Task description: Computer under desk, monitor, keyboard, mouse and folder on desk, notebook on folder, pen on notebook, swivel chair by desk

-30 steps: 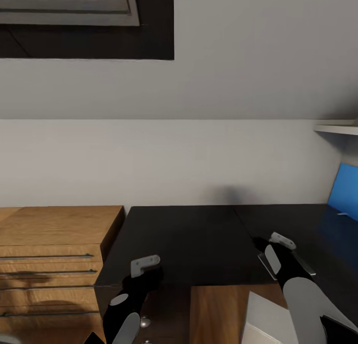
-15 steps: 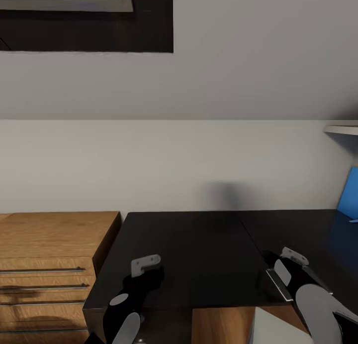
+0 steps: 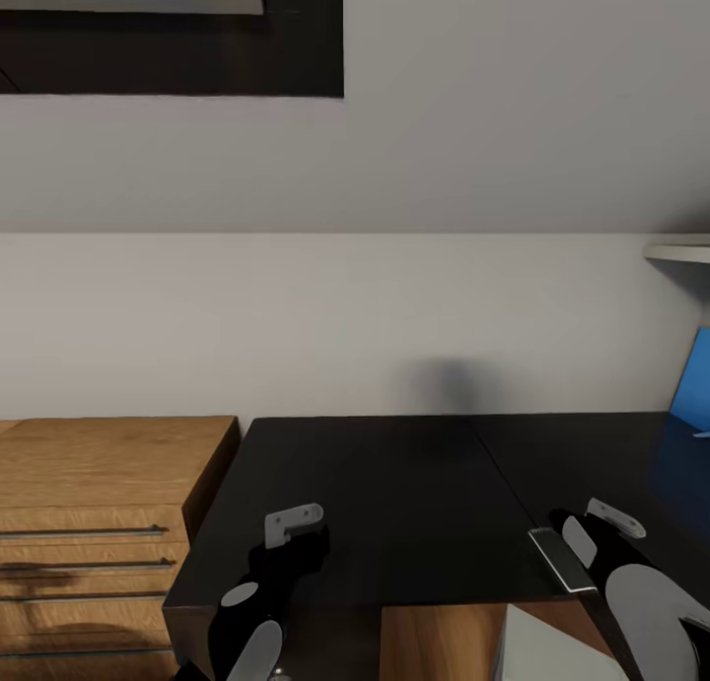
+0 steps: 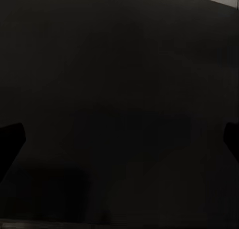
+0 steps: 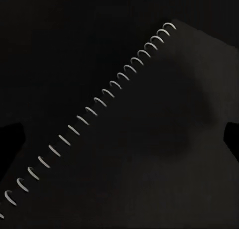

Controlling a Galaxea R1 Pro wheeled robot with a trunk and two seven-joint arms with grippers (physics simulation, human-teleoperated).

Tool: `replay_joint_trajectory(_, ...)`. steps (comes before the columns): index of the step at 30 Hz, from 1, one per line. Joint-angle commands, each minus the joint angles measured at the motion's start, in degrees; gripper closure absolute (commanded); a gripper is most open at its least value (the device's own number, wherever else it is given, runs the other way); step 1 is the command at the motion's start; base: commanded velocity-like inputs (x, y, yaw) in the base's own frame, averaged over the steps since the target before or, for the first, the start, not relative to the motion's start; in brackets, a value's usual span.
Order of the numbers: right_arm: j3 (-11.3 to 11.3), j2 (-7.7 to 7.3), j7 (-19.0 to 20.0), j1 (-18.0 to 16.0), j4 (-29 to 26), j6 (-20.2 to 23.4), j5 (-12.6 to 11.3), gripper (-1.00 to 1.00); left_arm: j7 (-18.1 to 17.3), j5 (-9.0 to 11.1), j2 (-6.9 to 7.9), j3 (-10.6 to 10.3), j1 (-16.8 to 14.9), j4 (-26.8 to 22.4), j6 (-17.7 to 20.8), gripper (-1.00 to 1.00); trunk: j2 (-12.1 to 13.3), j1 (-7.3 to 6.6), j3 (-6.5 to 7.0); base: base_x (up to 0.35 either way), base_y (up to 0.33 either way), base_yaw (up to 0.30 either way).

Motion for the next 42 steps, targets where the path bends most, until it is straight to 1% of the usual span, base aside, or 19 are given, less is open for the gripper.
replay_joint_trajectory(1,0.22,0.01,-0.27,-0.02,-0.08,0.23,-0.59,-1.0,0.52,0.41,0.02,-0.94,-0.07,-0.07,0.12,-1.0,-0.46,0.23,-0.25,0.0,0.0,0.0)
replay_joint_trajectory(2,0.22,0.02,-0.27,-0.02,-0.06,0.23,-0.59,-1.0,0.55,0.37,0.08,-2.18,-0.08,-0.07,0.12,-1.0,-0.86,0.45,-0.43,0.0,0.0,0.0)
replay_joint_trajectory(6,0.22,0.08,-0.26,-0.03,-0.05,0.23,-0.6,-1.0,0.58,0.38,0.13,-3.3,-0.09,-0.07,0.12,-1.0,-2.46,1.33,-1.15,0.0,0.0,0.0)
replay_joint_trajectory(15,0.3,0.12,-0.25,-0.03,-0.04,0.15,-0.56,-1.0,0.59,0.38,0.14,-3.46,-0.07,-0.07,0.12,-1.0,-6.07,3.3,-2.77,0.0,0.0,0.0)
replay_joint_trajectory(25,0.39,0.21,-0.24,0.02,0.02,0.15,-0.34,-1.0,0.52,0.61,0.39,-3.11,-0.08,-0.05,0.2,-1.0,-6.07,3.3,-2.77,-0.002,0.002,0.0)
replay_joint_trajectory(32,0.45,0.21,-0.22,0.0,0.04,0.13,-0.33,-1.0,0.5,0.64,0.4,-3.09,-0.07,-0.03,0.2,-1.0,-6.07,3.3,-2.77,-0.137,0.123,0.0)
replay_joint_trajectory(38,0.47,0.29,-0.19,-0.02,0.05,0.06,-0.3,-1.0,0.52,0.65,0.4,-3.1,-0.09,-0.01,0.21,-1.0,-6.07,3.3,-2.77,-0.028,0.036,0.0)
replay_joint_trajectory(42,0.48,0.3,-0.19,-0.02,0.03,0.06,-0.27,-1.0,0.5,0.65,0.4,-3.09,-0.08,-0.02,0.21,-1.0,-6.07,3.3,-2.77,-0.074,0.191,0.0)
